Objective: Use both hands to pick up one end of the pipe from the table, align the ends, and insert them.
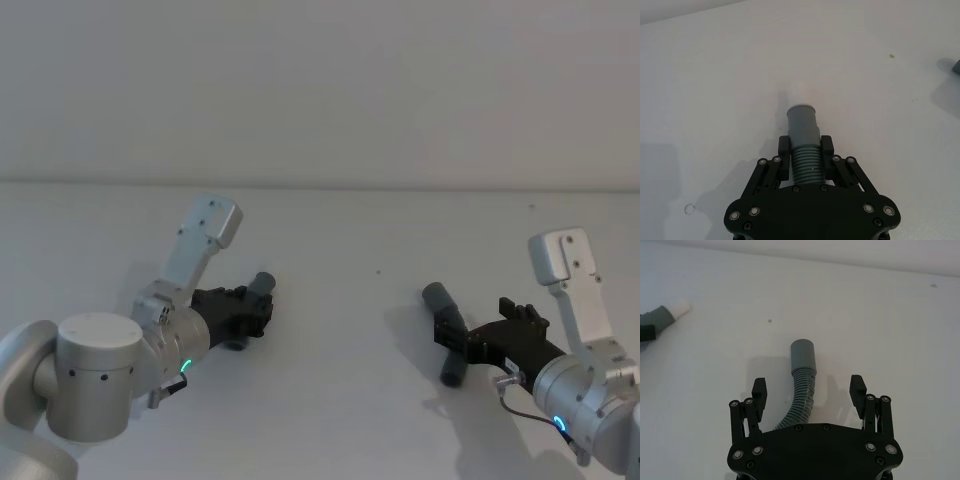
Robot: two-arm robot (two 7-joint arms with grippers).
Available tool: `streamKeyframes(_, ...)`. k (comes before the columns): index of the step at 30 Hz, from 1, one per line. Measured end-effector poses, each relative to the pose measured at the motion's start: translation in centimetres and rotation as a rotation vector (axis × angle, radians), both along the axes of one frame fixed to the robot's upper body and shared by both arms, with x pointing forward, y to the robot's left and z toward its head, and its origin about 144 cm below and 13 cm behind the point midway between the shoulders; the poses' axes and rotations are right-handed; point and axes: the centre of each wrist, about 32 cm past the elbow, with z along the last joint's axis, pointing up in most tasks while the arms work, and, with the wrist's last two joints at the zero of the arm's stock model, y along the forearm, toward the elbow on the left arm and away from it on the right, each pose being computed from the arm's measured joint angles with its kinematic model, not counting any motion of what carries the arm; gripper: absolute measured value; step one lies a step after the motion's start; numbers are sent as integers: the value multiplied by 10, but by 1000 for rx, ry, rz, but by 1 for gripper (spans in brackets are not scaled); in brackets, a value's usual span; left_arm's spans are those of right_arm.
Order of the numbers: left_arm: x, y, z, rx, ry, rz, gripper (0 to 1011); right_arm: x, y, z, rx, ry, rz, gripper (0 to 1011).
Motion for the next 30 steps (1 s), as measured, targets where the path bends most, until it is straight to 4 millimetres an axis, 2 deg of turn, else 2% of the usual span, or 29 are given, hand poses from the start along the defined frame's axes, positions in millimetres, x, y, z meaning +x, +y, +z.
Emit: streamKeyframes(30,0,0,0,0,0,0,349,12,16,-1,-9,81,3,1002)
